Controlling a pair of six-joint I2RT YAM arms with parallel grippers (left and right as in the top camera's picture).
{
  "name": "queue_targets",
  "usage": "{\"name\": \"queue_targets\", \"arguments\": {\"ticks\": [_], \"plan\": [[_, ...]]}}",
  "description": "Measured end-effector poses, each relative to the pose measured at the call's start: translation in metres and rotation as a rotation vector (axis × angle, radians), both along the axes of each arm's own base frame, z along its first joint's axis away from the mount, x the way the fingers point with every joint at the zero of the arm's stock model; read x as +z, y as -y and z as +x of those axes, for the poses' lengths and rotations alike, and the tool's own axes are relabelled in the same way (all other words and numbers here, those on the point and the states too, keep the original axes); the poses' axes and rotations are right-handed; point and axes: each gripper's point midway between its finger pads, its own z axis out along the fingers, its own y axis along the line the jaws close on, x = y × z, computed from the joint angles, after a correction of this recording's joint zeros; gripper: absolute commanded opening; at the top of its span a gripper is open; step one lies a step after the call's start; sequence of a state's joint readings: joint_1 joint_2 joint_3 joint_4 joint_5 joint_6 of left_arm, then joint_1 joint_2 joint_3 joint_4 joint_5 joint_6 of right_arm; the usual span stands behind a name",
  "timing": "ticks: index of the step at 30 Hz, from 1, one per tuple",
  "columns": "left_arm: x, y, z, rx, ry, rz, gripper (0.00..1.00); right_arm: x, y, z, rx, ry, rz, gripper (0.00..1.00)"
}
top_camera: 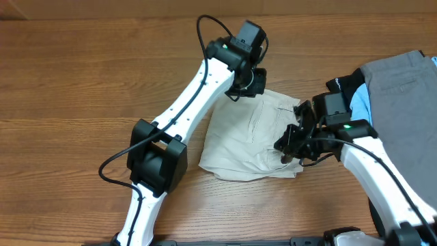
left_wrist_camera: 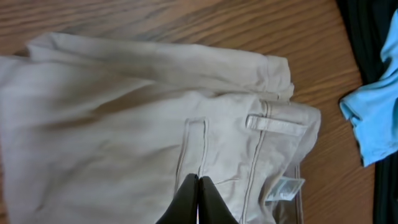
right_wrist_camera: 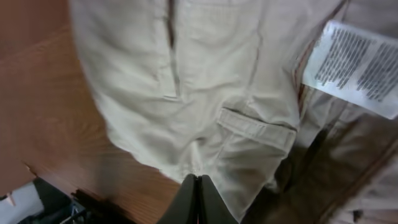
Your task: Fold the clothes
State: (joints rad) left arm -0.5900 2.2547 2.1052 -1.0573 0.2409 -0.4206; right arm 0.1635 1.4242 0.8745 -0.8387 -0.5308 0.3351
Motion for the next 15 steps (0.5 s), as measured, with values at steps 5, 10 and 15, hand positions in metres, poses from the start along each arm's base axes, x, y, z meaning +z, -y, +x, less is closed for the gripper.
{"name": "queue_targets", "arguments": {"ticks": [5,10,15], "plan": [[-0.027,0.017,-0.011,-0.043,0.004,0.003,0.04,-0.050,0.004,-0.026,0.003,-0.166,-0.023,0.04],[-0.050,0.036,-0.020,-0.082,0.032,-0.013,0.04,-0.075,0.014,-0.039,-0.148,-0.274,-0.069,0.04],[-0.072,0.043,-0.017,-0.088,0.085,-0.035,0.04,-0.077,0.015,-0.036,-0.278,-0.309,-0.060,0.04]]}}
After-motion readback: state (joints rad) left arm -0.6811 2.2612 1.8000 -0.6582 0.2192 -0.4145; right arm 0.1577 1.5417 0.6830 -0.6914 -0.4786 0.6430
